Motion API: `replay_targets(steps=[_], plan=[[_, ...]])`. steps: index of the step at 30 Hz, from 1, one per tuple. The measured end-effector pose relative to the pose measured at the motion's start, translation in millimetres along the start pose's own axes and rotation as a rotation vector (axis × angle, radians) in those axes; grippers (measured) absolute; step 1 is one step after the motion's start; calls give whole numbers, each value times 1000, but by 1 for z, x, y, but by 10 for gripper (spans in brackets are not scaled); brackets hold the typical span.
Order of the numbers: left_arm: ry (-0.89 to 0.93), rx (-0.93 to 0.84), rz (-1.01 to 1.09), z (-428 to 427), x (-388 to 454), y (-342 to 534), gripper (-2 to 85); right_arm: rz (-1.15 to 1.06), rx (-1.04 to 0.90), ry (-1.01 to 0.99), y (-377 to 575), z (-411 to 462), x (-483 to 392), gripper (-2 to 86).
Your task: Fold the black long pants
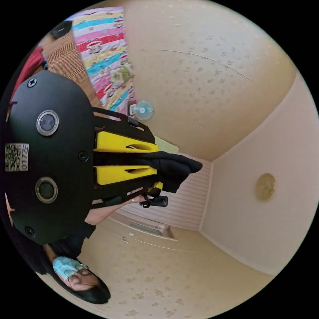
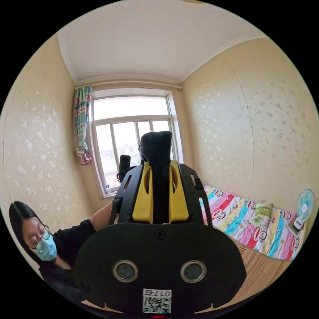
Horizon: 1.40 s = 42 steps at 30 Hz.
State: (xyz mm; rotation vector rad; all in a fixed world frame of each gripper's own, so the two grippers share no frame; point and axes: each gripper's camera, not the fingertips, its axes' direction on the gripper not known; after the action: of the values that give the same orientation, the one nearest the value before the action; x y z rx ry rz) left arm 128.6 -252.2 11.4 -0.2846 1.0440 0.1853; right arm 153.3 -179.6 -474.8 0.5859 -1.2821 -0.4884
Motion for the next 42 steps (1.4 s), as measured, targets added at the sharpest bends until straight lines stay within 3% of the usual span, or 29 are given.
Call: replay_targets(steps=[5,10,15,17,24,28,34,38,42], plan=[[64,36,249,-18,63,-36,62,-263,105,29,-22,-46,-74,81],[134,-10,248,-15,83,9,63,-292,30,11,18,-72,-104,87],[293,-178,262,-4,86,143,64,-365,-185,-84,159,-84,-128,97],[392,-276,199,6,82,235,64,-364,-277,-95,261,-86,-145,98],[515,-368,-203,15,66,468,64,-1,-379,-291,495,-91,-147,89],[418,-389,-515,21,37,539,64,310,-419,-283,554,-91,-96,78],[173,-461,-430,51,-65,458,64,291,-470,-157,491,-61,35,52],[-2,-386,-561,83,-221,387,91,381,-454,97,417,-6,195,70],[-186,-285,-647,65,-311,368,128,532,-488,372,408,12,294,84]])
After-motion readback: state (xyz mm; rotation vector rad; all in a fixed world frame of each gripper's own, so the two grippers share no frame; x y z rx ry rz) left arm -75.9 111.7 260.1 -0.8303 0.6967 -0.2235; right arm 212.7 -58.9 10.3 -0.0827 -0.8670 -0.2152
